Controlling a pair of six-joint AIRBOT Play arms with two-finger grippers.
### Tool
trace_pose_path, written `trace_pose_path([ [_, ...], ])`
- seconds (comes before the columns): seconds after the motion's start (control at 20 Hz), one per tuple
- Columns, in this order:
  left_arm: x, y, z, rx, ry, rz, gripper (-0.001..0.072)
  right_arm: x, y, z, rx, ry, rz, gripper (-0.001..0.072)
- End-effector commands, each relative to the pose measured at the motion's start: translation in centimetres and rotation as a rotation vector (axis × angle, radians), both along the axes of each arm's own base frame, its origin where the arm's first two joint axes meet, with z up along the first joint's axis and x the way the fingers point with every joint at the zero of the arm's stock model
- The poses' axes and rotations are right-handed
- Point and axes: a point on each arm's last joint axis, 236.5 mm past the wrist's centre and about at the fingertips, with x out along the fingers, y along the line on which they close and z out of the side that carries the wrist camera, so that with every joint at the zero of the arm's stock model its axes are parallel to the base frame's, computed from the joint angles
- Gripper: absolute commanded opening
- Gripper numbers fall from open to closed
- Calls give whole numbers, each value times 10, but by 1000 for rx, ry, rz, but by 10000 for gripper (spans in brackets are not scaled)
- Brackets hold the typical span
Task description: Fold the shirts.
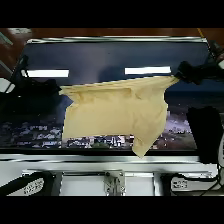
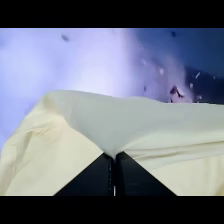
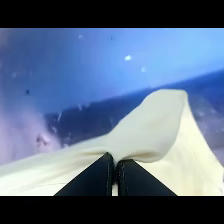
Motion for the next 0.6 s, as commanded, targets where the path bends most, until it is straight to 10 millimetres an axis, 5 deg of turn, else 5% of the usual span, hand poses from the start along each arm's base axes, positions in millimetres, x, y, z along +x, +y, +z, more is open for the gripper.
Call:
trace_pose_path([
  [0.0,15,-11,-49,-90,94,46,38,22,41,-54,64,56,14,60],
  [0.05,12,-14,-57,-100,123,39,38,20,49,-63,72,80,31,67],
  [0.1,9,-16,-61,-111,146,32,78,19,56,-66,82,88,40,160],
  [0.2,-3,-12,-57,-130,203,6,493,12,59,-55,96,93,78,577],
  [0.3,-32,14,-45,-130,307,-75,507,-19,30,-38,0,143,182,582],
  [0.4,-75,58,-36,-125,423,-106,508,-81,-29,-32,-115,326,178,582],
  [0.55,-150,101,-48,-102,547,-76,513,-155,-84,-15,-83,480,107,582],
])
